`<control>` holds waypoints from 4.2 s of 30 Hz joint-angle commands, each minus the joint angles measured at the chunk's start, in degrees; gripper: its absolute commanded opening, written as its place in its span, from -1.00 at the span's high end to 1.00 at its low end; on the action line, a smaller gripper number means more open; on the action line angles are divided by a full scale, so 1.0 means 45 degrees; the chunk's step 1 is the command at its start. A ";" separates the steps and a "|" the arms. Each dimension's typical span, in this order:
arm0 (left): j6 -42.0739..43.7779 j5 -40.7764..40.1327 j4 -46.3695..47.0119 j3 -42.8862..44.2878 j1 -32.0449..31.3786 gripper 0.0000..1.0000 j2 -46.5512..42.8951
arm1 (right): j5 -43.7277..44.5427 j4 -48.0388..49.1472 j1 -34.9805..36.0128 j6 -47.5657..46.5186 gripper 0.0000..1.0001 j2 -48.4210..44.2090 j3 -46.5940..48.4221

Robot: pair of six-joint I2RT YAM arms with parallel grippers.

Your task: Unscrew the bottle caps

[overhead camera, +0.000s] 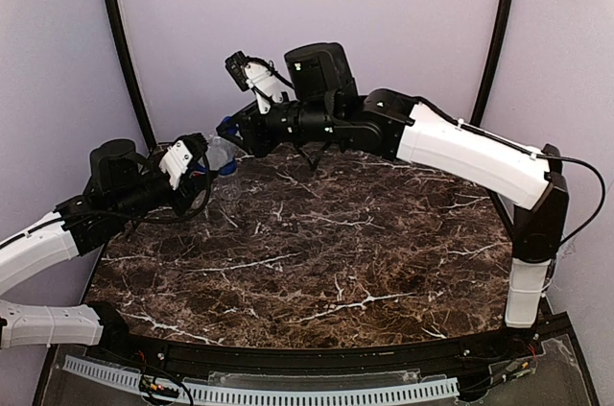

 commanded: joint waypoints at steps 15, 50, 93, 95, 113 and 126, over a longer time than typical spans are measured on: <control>0.0328 -0.1008 0.0446 -0.1000 -0.0046 -0.49 -0.0308 | -0.4037 0.0928 -0.1154 0.1385 1.00 -0.1033 -0.1099; 0.4357 -0.3564 0.2012 -0.1445 -0.0048 0.30 -0.0195 | -0.4299 -0.0728 -0.1901 0.4837 -0.35 -0.0815 -0.0936; 0.1463 0.9271 -0.5475 0.0865 -0.0062 0.43 -0.0272 | -0.4226 -0.5611 0.1046 -1.4903 1.00 -0.1455 -0.1906; 0.1530 0.9370 -0.5497 0.0930 -0.0062 0.43 -0.0254 | -0.3398 -0.5831 0.1192 -1.5904 1.00 -0.1475 -0.1939; 0.0330 0.4648 -0.2607 -0.0133 -0.0061 0.42 -0.0541 | -0.2174 -0.1466 0.1100 -1.1736 -0.96 -0.3481 -0.3666; 0.1836 -0.1833 0.1484 -0.1600 -0.0052 0.42 -0.0172 | -0.2438 -0.1237 -0.1173 0.1361 -0.65 -0.2140 -0.1752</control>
